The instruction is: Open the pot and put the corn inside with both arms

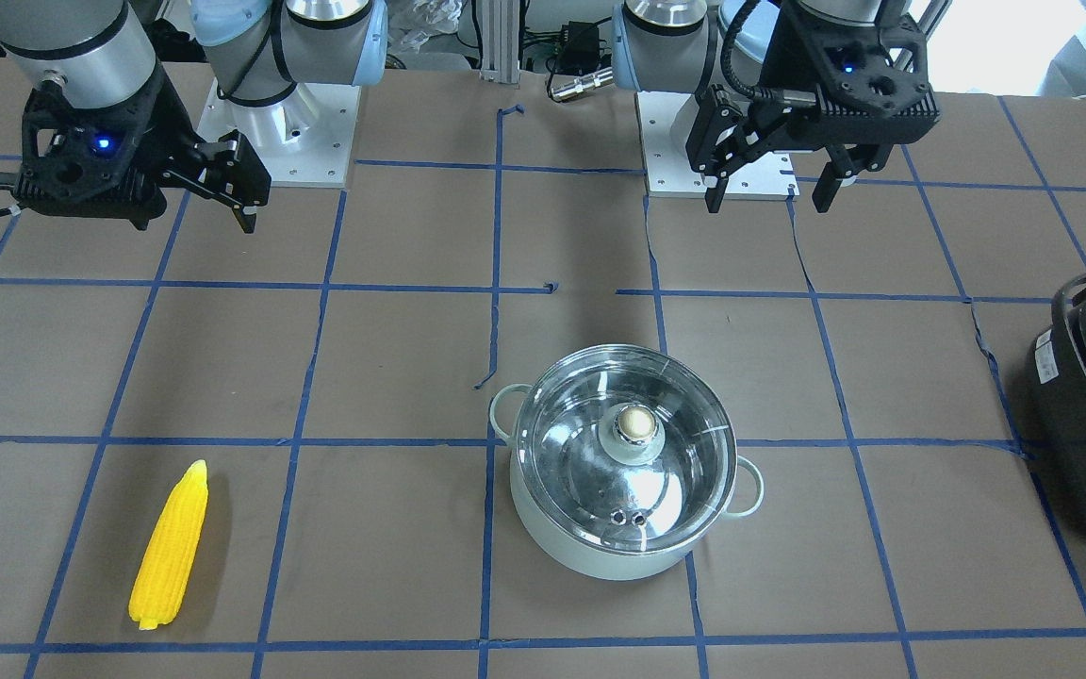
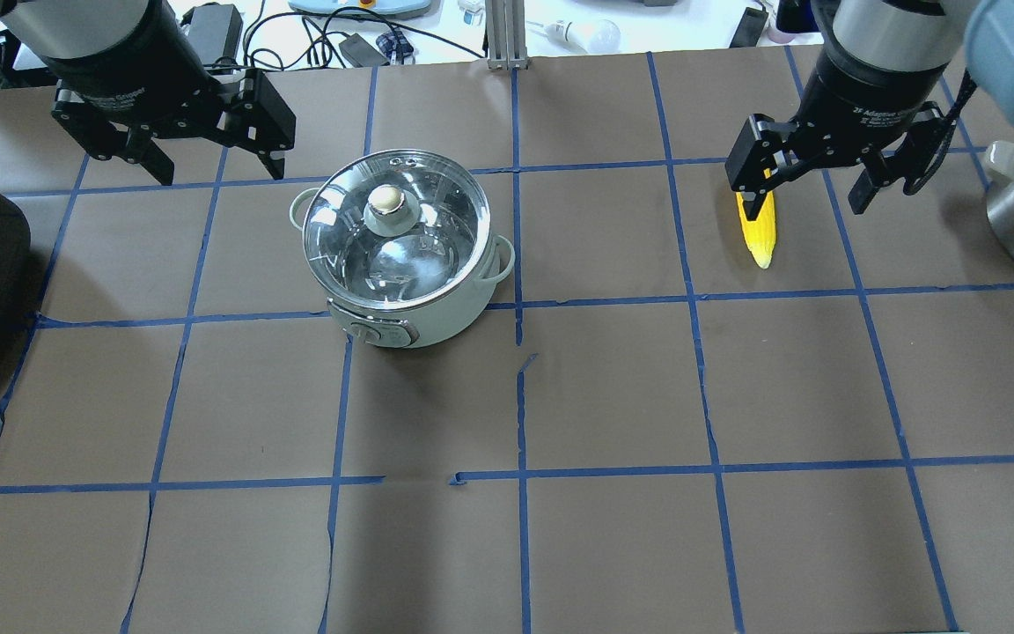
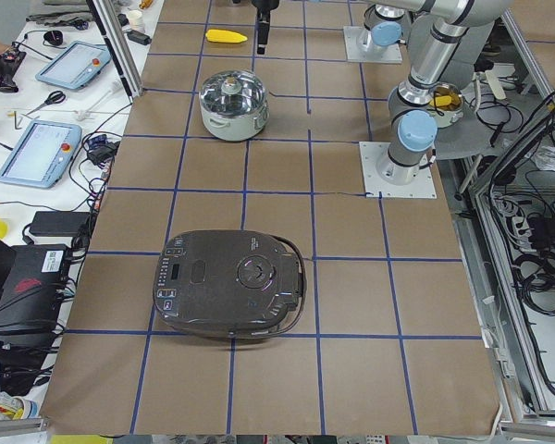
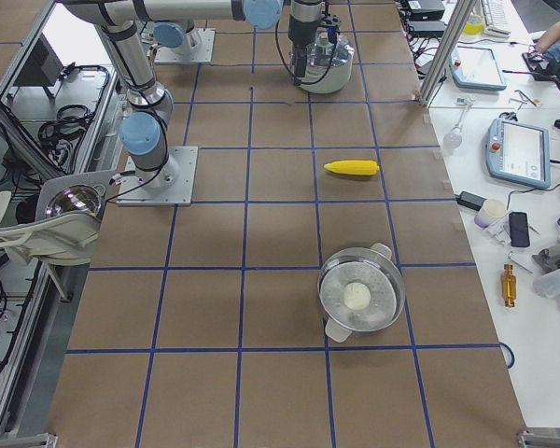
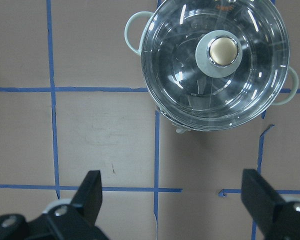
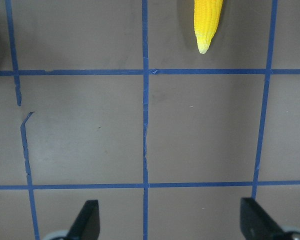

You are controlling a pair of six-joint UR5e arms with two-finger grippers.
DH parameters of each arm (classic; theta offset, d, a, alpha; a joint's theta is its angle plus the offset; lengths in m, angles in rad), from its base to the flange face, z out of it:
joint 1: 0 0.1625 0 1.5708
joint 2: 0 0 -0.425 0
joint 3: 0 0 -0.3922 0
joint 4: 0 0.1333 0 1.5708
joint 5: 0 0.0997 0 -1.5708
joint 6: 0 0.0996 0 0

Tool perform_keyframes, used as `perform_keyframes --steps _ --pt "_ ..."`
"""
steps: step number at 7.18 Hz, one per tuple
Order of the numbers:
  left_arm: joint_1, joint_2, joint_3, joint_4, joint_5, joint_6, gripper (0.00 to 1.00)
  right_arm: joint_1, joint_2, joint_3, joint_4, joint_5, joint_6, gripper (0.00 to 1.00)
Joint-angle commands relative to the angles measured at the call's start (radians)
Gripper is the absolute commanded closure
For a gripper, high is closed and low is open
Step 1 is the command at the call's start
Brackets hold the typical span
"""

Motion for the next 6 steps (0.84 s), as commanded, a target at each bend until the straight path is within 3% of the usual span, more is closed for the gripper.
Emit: perform_keyframes --steps 1,6 --pt "0.000 -0.003 0.000 0.000 -0.002 0.000 0.00 0.000 0.000 0.000 -0.001 -0.002 -0.002 0.00" --pt "-0.002 -0.003 0.001 0.000 -0.008 0.000 0.00 0.000 0.002 0.000 -0.004 -0.008 -0.003 0.00"
